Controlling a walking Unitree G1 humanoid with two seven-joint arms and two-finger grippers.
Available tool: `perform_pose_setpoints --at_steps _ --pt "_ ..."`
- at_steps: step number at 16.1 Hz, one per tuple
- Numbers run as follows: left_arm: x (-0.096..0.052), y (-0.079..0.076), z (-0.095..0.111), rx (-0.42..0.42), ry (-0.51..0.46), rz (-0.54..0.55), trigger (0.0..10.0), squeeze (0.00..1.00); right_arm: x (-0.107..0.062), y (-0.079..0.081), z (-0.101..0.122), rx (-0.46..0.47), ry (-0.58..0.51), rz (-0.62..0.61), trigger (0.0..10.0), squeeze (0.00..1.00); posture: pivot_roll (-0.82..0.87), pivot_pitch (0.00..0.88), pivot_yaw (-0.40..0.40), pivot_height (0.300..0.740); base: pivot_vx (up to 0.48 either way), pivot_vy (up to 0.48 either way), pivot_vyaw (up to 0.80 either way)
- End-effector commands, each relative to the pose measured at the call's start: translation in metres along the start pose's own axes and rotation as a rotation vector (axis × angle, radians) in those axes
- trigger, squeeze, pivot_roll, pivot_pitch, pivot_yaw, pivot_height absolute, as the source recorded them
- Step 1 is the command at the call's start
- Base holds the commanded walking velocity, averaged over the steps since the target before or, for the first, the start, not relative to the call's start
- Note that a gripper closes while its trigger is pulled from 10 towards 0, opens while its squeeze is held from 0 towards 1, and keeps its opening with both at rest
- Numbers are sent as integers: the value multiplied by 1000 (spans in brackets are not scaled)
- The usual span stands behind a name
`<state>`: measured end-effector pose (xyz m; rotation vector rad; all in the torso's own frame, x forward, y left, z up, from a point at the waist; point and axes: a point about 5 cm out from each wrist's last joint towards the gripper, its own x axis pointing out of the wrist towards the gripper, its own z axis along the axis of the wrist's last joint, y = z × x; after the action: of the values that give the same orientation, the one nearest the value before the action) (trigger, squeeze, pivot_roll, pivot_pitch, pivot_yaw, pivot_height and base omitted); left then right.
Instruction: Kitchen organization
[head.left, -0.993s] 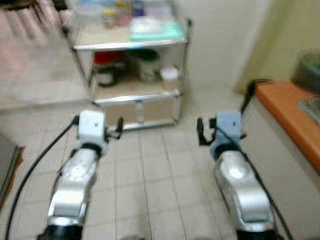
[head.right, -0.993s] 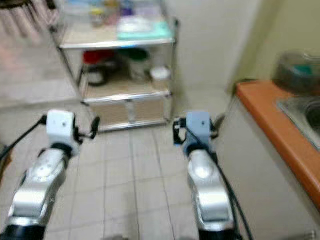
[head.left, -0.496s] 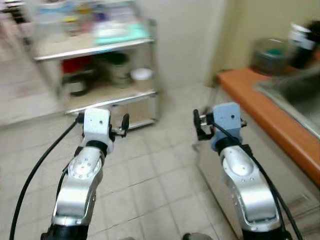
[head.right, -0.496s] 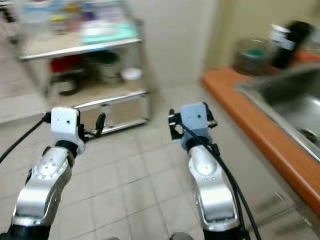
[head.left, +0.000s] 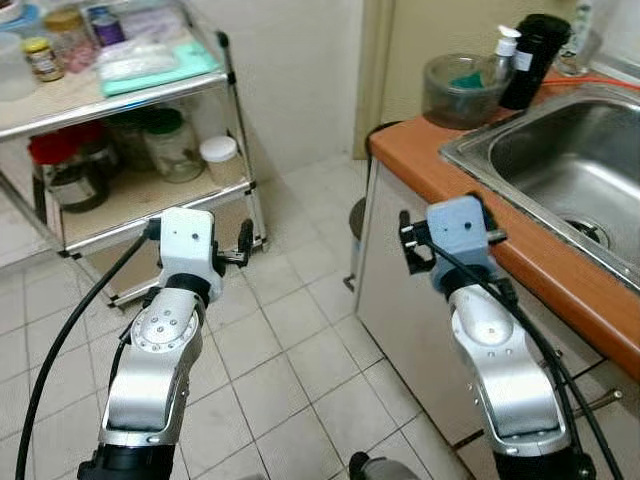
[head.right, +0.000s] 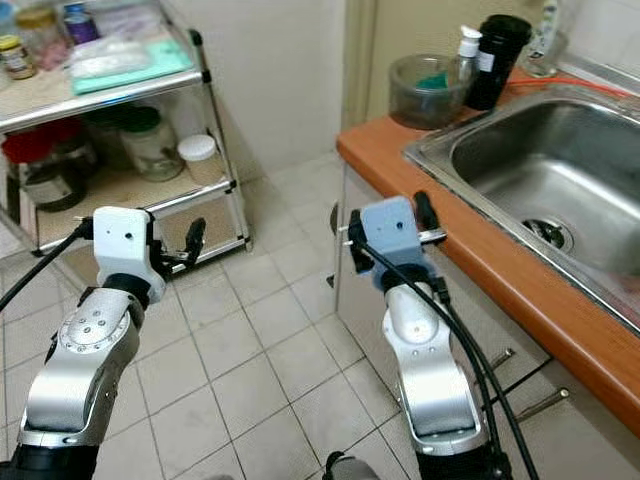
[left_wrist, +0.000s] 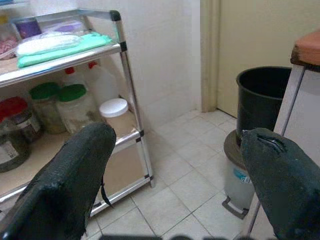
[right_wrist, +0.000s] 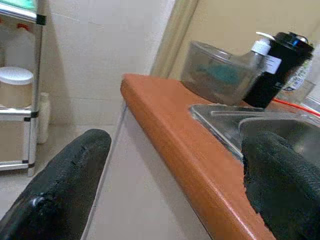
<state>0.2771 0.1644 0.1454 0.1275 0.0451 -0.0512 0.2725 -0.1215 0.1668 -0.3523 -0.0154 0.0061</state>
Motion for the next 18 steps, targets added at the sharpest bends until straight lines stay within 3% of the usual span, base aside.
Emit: perform_pose_setpoints --at_steps 1,2,4,9,11,14,18 --pt "0 2 7 23 -17 0 10000 0 0 3 4 12 -10 -36 10000 247 -14 0 91 740 0 0 -800" --pt "-1 2 6 24 -14 -2 10000 0 0 3 1 27 24 -76 10000 0 -24 0 96 740 0 0 -800" --pt "-3 2 2 11 0 0 10000 0 -4 5 -3 73 81 -71 10000 0 -32 0 85 740 0 0 -800" --pt "-3 -3 1 -26 -4 31 10000 0 -2 5 -2 181 64 16 10000 0 -32 0 50 740 0 0 -800" --pt "-4 -4 1 -27 -5 33 10000 0 0 2 6 136 -11 -6 10000 0 -30 0 40 740 0 0 -800" --pt "-3 1 2 -48 -6 57 10000 0 3 -1 13 203 -40 -34 10000 0 -32 0 52 740 0 0 -800" --pt "-4 0 1 -59 1 36 10000 0 1 -2 12 227 -24 -45 10000 0 -33 0 59 740 0 0 -800"
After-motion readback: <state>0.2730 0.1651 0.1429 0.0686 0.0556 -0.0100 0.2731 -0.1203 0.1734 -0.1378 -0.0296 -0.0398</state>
